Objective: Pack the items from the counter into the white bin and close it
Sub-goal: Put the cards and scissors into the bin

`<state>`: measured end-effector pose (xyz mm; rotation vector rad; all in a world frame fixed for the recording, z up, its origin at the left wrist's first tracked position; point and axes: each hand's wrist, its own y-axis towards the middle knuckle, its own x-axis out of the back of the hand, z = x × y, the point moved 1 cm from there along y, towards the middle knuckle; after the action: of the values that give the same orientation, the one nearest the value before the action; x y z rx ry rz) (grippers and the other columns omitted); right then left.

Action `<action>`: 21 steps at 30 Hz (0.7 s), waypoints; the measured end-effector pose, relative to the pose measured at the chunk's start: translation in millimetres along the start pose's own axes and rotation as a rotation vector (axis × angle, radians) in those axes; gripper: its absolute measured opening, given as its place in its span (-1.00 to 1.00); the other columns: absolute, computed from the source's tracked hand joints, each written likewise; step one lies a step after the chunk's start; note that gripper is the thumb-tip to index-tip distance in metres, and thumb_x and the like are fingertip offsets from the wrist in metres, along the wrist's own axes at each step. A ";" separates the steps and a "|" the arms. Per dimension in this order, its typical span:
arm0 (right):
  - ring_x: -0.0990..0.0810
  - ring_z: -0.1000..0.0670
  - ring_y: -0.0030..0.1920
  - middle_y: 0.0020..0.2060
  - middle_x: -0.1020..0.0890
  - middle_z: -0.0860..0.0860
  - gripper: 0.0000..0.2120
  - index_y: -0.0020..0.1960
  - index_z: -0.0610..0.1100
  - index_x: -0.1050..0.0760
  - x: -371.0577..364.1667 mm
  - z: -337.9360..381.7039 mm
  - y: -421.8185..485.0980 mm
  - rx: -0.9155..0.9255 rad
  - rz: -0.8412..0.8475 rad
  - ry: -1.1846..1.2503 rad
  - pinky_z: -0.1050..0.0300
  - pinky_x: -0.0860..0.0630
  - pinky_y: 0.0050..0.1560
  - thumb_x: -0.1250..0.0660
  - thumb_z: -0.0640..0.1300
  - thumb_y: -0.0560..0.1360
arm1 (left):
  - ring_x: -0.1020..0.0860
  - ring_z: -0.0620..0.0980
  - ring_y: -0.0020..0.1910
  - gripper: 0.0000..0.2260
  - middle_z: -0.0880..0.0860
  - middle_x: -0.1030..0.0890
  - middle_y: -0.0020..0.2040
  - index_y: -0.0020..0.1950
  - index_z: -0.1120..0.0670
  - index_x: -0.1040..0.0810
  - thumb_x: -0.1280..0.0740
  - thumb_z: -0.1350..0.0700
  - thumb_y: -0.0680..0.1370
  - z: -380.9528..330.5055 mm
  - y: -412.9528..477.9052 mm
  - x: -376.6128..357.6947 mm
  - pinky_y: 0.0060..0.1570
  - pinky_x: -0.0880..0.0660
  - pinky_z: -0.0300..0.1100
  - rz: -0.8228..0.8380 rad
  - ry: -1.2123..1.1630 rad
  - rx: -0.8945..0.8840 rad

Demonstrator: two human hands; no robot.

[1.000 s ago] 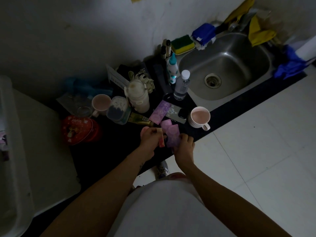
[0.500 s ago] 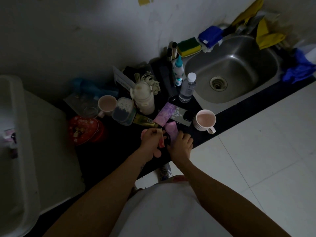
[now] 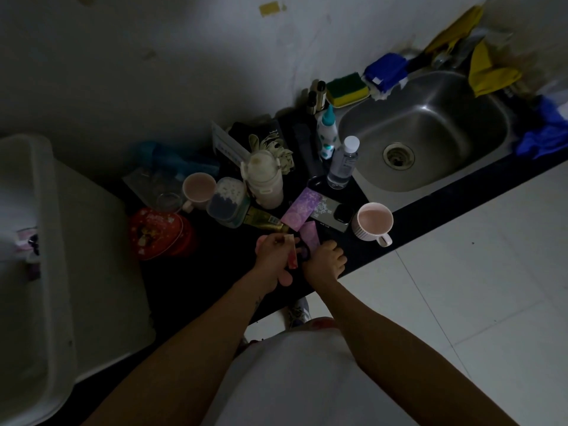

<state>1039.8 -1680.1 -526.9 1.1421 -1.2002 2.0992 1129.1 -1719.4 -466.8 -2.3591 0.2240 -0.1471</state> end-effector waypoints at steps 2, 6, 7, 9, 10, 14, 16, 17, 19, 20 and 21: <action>-0.40 -0.24 0.25 0.23 -0.42 -0.23 -0.45 0.24 -0.25 -0.32 0.8 0.0 2.1 0.029 0.036 -0.009 -0.07 -0.37 0.23 -0.39 0.10 0.45 | -0.68 0.06 -0.07 -0.86 0.10 -0.66 -0.10 -0.06 0.08 -0.58 -0.24 0.22 0.60 1.1 1.2 0.4 0.02 -0.58 0.07 -0.006 -0.014 0.003; -0.32 -0.29 0.24 0.25 -0.32 -0.24 -0.54 0.27 -0.26 -0.30 5.1 -7.9 6.4 0.126 0.184 0.072 -0.11 -0.34 0.23 -0.33 -0.01 0.51 | -0.68 0.02 -0.07 -0.87 0.04 -0.66 0.00 0.01 0.10 -0.58 -0.24 0.23 0.59 2.6 2.4 1.5 -0.11 -0.59 -0.05 -0.004 -0.028 0.009; -0.30 -0.30 0.24 0.25 -0.29 -0.24 -0.57 0.26 -0.26 -0.30 6.3 -10.6 5.6 0.150 0.203 0.105 -0.11 -0.34 0.23 -0.32 -0.06 0.52 | -0.68 0.02 -0.07 -0.87 0.03 -0.66 0.02 0.00 0.08 -0.57 -0.25 0.24 0.58 2.2 2.3 2.7 -0.15 -0.58 -0.08 -0.002 -0.035 0.010; -0.29 -0.30 0.25 0.25 -0.26 -0.24 -0.63 0.24 -0.29 -0.30 9.5 -15.2 4.1 0.193 0.216 0.152 -0.11 -0.32 0.23 -0.29 -0.16 0.52 | -0.67 0.02 -0.04 -0.87 0.04 -0.65 0.06 -0.02 0.03 -0.54 -0.26 0.24 0.59 1.1 2.3 5.0 -0.13 -0.57 -0.08 -0.001 -0.058 0.017; -0.31 -0.31 0.24 0.25 -0.28 -0.26 -0.66 0.23 -0.32 -0.31 10.9 -17.3 4.0 0.205 0.212 0.188 -0.12 -0.32 0.22 -0.27 -0.20 0.52 | -0.67 0.02 -0.03 -0.88 0.05 -0.64 0.07 -0.02 0.02 -0.52 -0.26 0.23 0.59 0.7 2.4 6.3 -0.10 -0.57 -0.06 -0.004 -0.067 0.023; -0.53 -0.24 0.01 0.02 -0.50 -0.21 -0.90 0.02 -0.23 -0.34 20.1 -26.5 6.0 0.167 0.155 0.426 0.06 -0.41 -0.18 -0.21 -0.22 0.55 | -0.67 0.02 -0.06 -0.91 0.09 -0.65 0.08 -0.02 0.04 -0.51 -0.28 0.23 0.59 0.9 3.1 10.8 -0.14 -0.58 -0.08 -0.028 -0.097 0.027; -0.53 -0.13 -0.08 -0.06 -0.50 -0.12 -0.92 -0.01 -0.15 -0.30 24.3 -29.1 6.9 0.177 0.108 0.484 0.14 -0.32 -0.32 -0.21 -0.17 0.57 | -0.66 0.04 -0.03 -0.93 0.10 -0.65 0.09 -0.01 0.05 -0.52 -0.28 0.21 0.60 0.4 3.5 12.2 -0.02 -0.58 0.03 -0.030 -0.095 0.026; -0.51 -0.10 -0.11 -0.07 -0.49 -0.10 -0.91 -0.01 -0.13 -0.29 25.9 -28.8 7.2 0.192 0.089 0.511 0.15 -0.30 -0.34 -0.20 -0.16 0.57 | -0.66 0.05 0.00 -0.94 0.09 -0.64 0.10 0.02 0.07 -0.51 -0.28 0.21 0.60 -0.5 3.7 13.2 0.04 -0.56 0.06 -0.027 -0.093 0.027; -0.50 -0.06 -0.14 -0.08 -0.49 -0.09 -0.93 0.01 -0.11 -0.30 28.6 -24.9 7.2 0.206 0.090 0.589 0.13 -0.35 -0.31 -0.19 -0.17 0.57 | -0.64 0.06 0.04 -0.89 0.09 -0.63 0.12 0.12 0.13 -0.50 -0.27 0.18 0.61 -2.2 3.9 13.8 0.09 -0.55 0.10 -0.021 -0.096 0.034; -0.51 -0.06 -0.14 -0.08 -0.49 -0.09 -0.92 0.03 -0.10 -0.30 29.6 -21.2 7.3 0.198 0.111 0.642 0.10 -0.40 -0.27 -0.19 -0.18 0.56 | -0.63 0.06 0.04 -0.86 0.10 -0.62 0.13 0.16 0.16 -0.48 -0.27 0.18 0.61 -3.4 3.9 13.9 0.09 -0.55 0.11 -0.022 -0.101 0.038; -0.52 -0.06 -0.13 -0.09 -0.50 -0.09 -0.91 0.05 -0.10 -0.30 30.3 -17.0 7.7 0.180 0.142 0.703 0.07 -0.45 -0.23 -0.18 -0.18 0.56 | -0.63 0.06 0.05 -0.84 0.11 -0.61 0.13 0.18 0.18 -0.47 -0.27 0.19 0.61 -4.7 3.5 14.2 0.08 -0.55 0.11 -0.026 -0.109 0.039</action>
<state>1010.4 -1669.7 -509.9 0.3097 -0.7764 2.4424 1141.8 -1728.0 -465.2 -2.3234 0.1369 -0.0349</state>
